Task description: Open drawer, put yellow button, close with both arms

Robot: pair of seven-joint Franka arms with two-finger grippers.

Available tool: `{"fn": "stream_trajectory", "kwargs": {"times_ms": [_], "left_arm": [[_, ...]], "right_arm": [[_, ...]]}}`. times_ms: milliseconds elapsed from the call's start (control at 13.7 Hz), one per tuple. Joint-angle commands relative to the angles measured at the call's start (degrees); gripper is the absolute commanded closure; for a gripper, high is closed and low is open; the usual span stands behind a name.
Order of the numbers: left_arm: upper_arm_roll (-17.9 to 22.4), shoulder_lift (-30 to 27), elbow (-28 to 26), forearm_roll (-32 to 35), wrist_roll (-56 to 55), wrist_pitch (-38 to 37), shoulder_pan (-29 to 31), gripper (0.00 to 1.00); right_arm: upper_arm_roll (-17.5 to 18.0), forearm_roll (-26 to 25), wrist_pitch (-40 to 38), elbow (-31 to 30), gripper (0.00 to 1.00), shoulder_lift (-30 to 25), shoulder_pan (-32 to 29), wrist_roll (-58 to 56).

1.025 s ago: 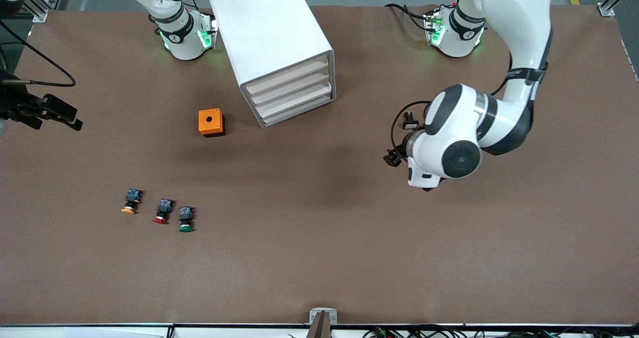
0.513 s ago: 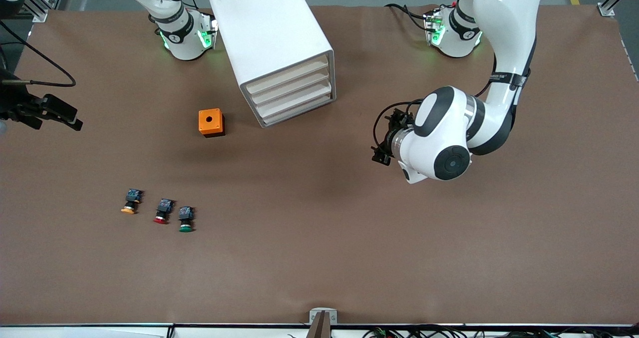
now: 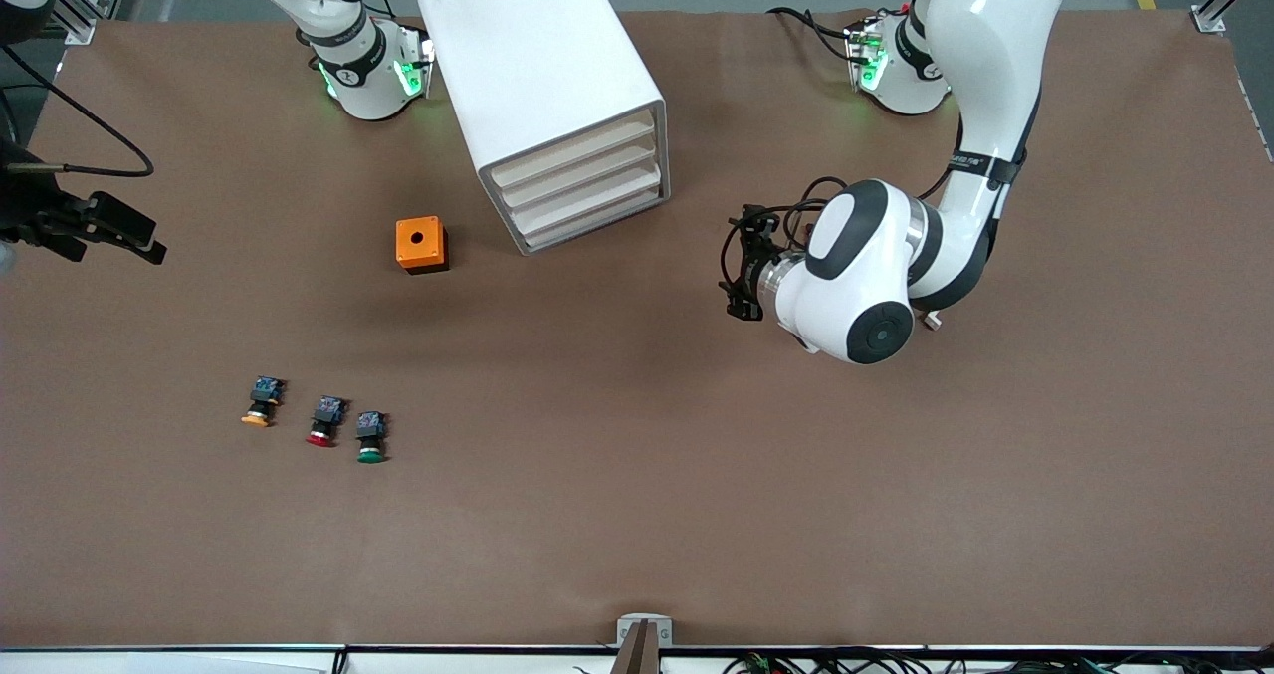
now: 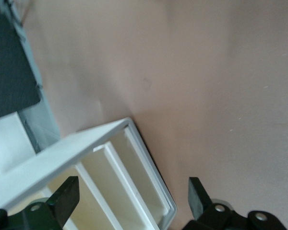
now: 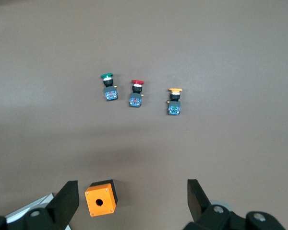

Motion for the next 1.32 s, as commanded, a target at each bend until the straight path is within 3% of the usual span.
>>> {"fn": "stream_trajectory", "kwargs": {"times_ms": [0,366,879,1172,1245], "left_arm": [[0.3,0.9,1.4,-3.9,-6.0,-1.1,-0.2,0.01],[0.3,4.1,1.5,-12.6,-15.4,-1.1,-0.2,0.02],[0.3,6.3,2.7,-14.8,-22.2,-2.7,-4.8,0.07],[0.3,8.4,3.7,-22.2,-24.1,-3.3,-6.4,0.15],[0.3,8.7,3.9,-23.4,-24.2,-3.3,-6.5,0.23]], "right_arm": [[0.7,0.2,0.9,-0.9,0.0,-0.7,-1.4,-1.0],[0.8,0.0,1.2,-0.6,0.0,-0.8,-1.1,-1.0],[1.1,0.0,1.0,-0.8,0.0,-0.9,-0.7,-0.9],[1.1,0.0,2.2,-0.7,0.0,-0.8,-0.7,-0.9],[1.1,0.0,3.1,-0.7,0.0,-0.5,-0.8,-0.9]]}}
